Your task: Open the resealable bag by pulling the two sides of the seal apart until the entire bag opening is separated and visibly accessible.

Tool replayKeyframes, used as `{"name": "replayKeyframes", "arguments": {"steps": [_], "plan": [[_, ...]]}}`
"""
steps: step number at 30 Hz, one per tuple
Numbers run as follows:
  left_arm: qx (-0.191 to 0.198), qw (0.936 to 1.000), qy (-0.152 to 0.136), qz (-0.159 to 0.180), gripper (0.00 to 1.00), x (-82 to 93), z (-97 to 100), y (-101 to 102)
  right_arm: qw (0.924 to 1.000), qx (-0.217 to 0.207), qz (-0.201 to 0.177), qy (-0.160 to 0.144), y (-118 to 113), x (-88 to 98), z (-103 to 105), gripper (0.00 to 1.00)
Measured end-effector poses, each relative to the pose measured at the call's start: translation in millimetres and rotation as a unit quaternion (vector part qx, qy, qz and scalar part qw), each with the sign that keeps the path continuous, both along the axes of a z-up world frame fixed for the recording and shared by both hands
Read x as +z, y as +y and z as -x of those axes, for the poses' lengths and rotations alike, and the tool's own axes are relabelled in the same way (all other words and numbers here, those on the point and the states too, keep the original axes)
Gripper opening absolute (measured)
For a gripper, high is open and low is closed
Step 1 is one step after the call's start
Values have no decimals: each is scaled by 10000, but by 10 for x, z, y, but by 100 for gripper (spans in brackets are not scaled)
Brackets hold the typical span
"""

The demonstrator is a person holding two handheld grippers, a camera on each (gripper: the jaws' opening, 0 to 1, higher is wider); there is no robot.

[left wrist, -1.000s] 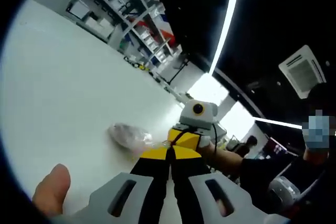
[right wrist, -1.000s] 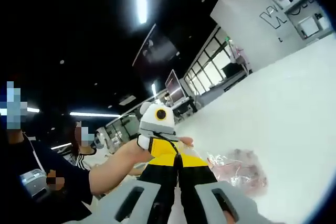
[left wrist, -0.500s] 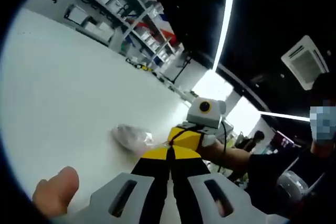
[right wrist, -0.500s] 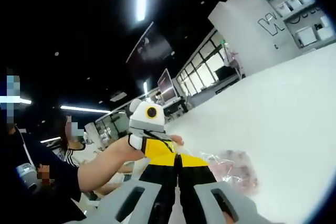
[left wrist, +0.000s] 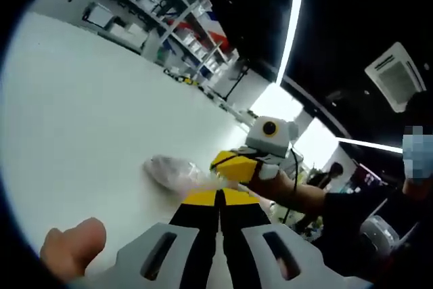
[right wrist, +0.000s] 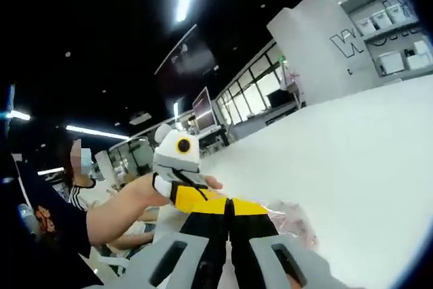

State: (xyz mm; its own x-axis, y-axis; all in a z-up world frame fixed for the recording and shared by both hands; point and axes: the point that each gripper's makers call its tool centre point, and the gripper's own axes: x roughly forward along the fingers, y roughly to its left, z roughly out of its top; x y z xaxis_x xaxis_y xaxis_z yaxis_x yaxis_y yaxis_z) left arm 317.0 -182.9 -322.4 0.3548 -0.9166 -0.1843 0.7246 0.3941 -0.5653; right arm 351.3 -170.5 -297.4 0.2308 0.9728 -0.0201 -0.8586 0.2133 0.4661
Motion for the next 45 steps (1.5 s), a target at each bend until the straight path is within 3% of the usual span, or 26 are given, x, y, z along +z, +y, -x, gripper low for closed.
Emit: {"name": "replayKeyframes", "arguments": {"steps": [1,2,3,8,12,16,19,20,22,24,25,27,28,39,40,45], "plan": [[-223,9991,370,57,0,-21,114,-26,9999,-120,96,58,-42,-30,-81,0],[-133,9997,180,78,0,2,57,-15,9992,-300,187,-175,-72,-37,-146,0],[-137,9997,210,65,0,0,56,-13,9997,-172,163,-101,-58,-37,-97,0],[-126,9996,220,115,0,31,-42,29,9994,-308,138,-93,-99,-6,-129,0],[-180,9995,249,125,0,46,-46,30,9991,-361,130,-188,-105,12,-96,0],[-199,9995,217,105,0,73,-205,102,9983,-450,178,-312,-113,18,-93,0],[-230,9994,235,76,0,77,-258,133,9948,-476,425,-799,-120,31,-88,0],[-218,9995,212,70,0,83,-281,148,9909,-472,583,-1122,-119,35,-52,0],[-246,9994,221,67,0,97,-306,171,9864,-417,712,-1423,-117,63,5,0],[-247,9994,225,62,0,107,-308,177,9774,-397,1027,-1807,-183,87,-190,0],[-245,9994,216,62,0,110,-308,178,9750,-426,1094,-1886,-190,86,-210,0],[-224,9995,197,70,0,118,-304,170,9597,-458,1432,-2373,-192,86,-229,0],[-216,9996,172,74,0,121,-301,164,9563,-498,1497,-2462,-191,88,-256,0],[-215,9997,123,26,0,96,-198,93,9601,-549,1388,-2365,-181,114,-358,0],[-158,9999,-6,-7,0,100,-219,103,9607,-544,1364,-2357,-178,117,-346,0],[-132,9999,-105,-9,0,110,-258,116,9627,-543,1316,-2301,-161,100,-331,0]]}}
